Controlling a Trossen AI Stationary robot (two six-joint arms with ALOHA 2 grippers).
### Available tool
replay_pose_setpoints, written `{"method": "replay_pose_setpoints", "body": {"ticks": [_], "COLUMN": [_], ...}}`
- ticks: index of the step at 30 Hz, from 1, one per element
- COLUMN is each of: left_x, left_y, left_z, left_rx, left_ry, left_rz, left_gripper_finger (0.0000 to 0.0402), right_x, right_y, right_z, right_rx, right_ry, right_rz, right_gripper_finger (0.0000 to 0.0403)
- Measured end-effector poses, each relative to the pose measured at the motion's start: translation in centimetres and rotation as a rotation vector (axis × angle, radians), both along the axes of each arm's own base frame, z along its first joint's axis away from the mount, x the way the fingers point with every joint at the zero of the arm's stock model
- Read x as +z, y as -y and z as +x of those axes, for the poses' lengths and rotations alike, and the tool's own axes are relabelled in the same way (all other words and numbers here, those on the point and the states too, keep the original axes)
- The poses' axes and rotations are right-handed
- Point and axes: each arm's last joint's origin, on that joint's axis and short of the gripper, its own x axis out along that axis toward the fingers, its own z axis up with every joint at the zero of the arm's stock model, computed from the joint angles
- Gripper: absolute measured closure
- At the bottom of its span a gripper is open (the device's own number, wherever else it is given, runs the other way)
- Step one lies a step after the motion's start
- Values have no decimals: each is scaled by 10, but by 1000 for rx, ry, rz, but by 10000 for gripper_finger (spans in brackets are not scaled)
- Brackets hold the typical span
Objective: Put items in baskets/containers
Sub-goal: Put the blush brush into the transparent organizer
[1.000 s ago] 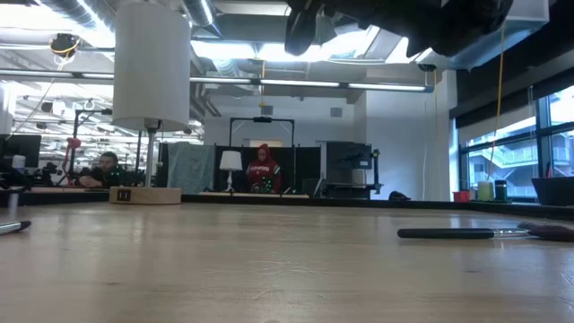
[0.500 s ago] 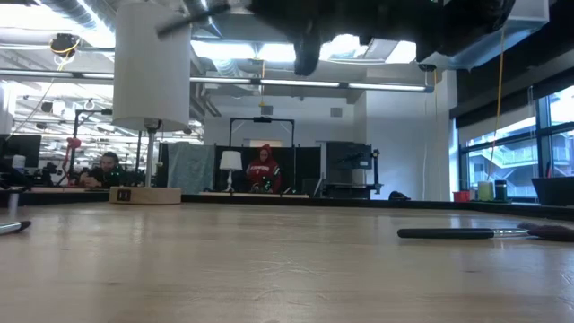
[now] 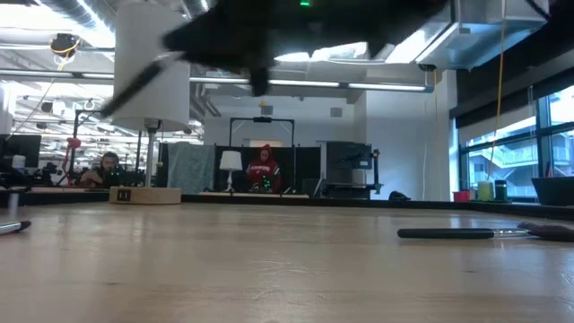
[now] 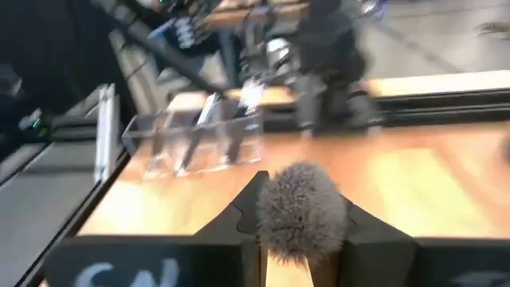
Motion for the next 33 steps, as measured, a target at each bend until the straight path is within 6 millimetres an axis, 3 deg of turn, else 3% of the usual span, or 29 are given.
{"method": "replay_pose_setpoints", "body": {"ticks": [6, 12, 16, 22, 29, 33], "left_x": [33, 48, 50, 43, 19, -4], "left_y": [-22, -30, -33, -28, -7, 10], "left_z": [-21, -36, -38, -36, -25, -13], "left_rx": [-92, -148, -148, -148, -131, -112], "left_ry": [71, 98, 102, 41, -135, -243], "left_rz": [152, 239, 240, 92, -118, -157], "left_gripper_finger": [263, 282, 290, 298, 294, 285], "right_x": [-7, 21, 29, 15, 12, 12], "right_y": [-27, -39, -41, -46, -45, -44], "right_z": [44, 73, 94, 109, 103, 94], "right_rx": [96, 132, 180, 239, 233, 329], "right_ry": [-84, 20, 53, -53, -166, -281], "right_rz": [-79, -145, -176, -225, -246, -228], "right_gripper_finger": [349, 349, 349, 349, 349, 350]}}
